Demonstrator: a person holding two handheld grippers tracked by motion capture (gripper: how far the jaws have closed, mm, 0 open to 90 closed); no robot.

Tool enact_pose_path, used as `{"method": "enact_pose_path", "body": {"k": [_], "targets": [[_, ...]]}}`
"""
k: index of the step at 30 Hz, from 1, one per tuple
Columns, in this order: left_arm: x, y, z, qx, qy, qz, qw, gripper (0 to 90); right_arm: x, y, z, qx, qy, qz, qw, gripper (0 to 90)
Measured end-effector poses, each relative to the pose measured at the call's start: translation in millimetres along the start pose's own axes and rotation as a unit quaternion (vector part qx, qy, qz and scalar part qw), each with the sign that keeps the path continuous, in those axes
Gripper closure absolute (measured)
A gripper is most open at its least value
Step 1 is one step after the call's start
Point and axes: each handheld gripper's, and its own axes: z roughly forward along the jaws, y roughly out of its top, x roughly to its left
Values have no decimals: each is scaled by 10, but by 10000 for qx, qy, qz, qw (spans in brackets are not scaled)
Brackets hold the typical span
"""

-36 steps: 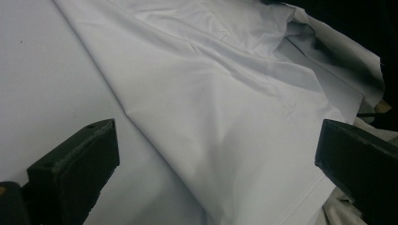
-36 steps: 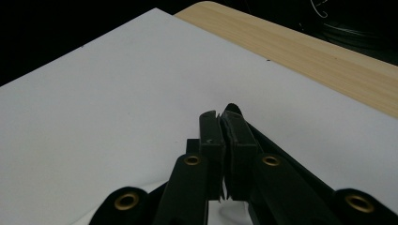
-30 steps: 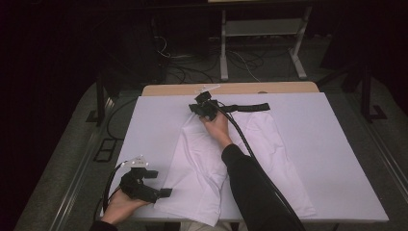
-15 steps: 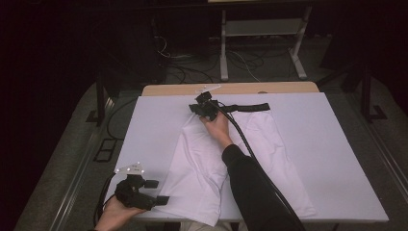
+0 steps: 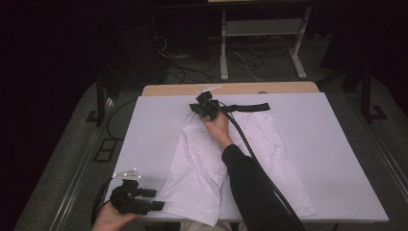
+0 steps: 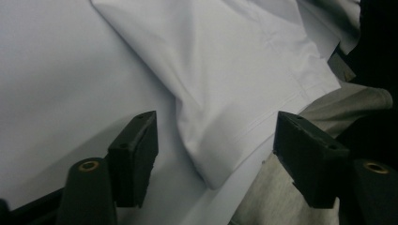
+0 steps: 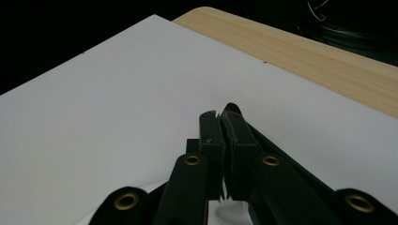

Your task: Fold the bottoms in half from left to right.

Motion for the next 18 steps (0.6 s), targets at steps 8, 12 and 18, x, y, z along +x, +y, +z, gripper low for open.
{"method": "enact_pose_path", "body": {"k": [8, 12, 18], "targets": [[-2, -17, 44, 144, -73, 131, 9998, 641, 0, -8, -1, -17, 16, -19, 10000, 859], [-8, -22, 49, 169, 3, 264, 9995, 822, -1, -1, -21, -31, 41, -36, 10000, 859], [-9, 4, 45, 168, -126, 379, 9991, 869, -10, -3, -44, -78, 75, -18, 9999, 859]]}}
